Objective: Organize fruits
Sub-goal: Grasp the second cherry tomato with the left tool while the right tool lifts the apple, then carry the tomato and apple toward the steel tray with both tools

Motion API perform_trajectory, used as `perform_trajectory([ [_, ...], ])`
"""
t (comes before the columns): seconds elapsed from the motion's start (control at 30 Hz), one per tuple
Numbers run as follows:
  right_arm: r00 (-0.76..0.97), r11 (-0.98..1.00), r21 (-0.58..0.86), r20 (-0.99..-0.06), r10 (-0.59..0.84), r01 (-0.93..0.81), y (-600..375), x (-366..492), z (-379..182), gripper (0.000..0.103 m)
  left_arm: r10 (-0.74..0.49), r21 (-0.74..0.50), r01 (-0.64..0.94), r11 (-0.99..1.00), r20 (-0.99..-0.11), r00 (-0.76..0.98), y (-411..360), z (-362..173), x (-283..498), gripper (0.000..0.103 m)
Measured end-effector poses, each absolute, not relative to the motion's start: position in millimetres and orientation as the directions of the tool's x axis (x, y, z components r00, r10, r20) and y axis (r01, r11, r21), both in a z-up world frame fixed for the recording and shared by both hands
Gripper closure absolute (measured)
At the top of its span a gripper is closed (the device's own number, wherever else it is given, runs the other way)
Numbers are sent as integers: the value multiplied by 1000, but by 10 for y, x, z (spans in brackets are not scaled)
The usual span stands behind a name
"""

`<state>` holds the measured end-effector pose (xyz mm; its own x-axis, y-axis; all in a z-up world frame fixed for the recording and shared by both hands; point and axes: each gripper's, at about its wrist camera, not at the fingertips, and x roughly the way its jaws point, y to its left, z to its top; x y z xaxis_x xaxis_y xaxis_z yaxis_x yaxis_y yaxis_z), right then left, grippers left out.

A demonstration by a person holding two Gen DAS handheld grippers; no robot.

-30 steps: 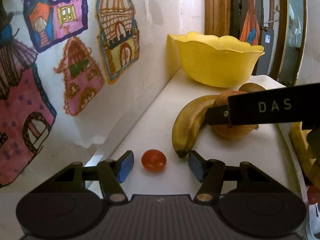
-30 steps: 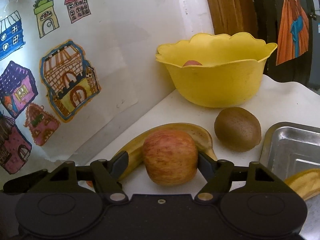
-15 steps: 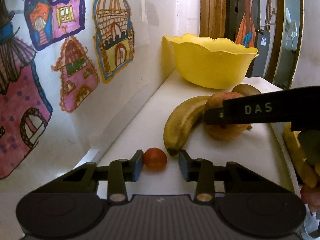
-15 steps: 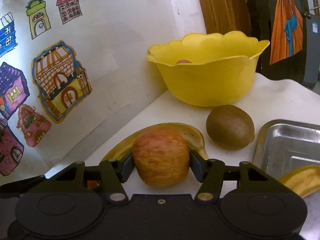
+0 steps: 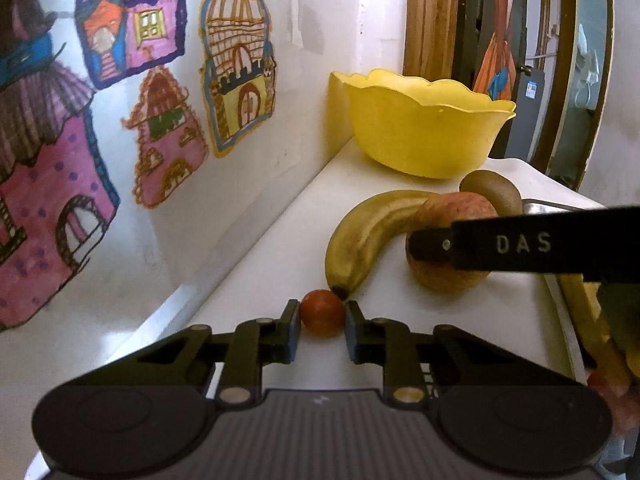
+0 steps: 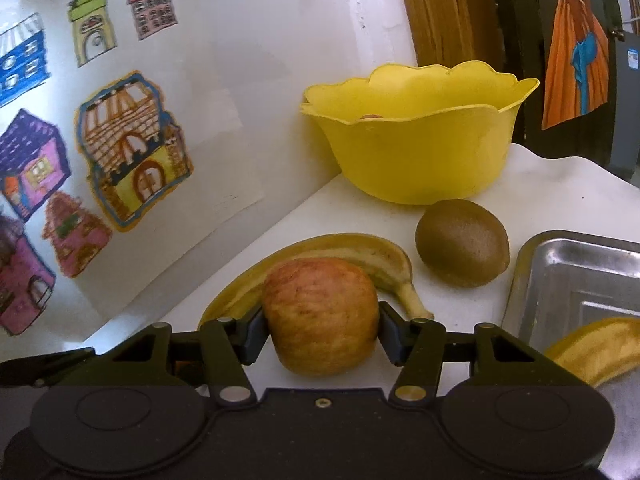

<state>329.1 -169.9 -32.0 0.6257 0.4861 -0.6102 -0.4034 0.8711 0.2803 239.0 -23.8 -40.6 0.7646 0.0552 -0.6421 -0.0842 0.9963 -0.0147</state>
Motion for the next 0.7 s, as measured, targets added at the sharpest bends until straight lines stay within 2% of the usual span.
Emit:
perform_trajectory([
  [0.7, 660, 866, 311, -560, 500, -392, -1900, 2536, -216, 46, 20, -35, -53, 998, -622, 782, -275, -283, 1851, 78],
])
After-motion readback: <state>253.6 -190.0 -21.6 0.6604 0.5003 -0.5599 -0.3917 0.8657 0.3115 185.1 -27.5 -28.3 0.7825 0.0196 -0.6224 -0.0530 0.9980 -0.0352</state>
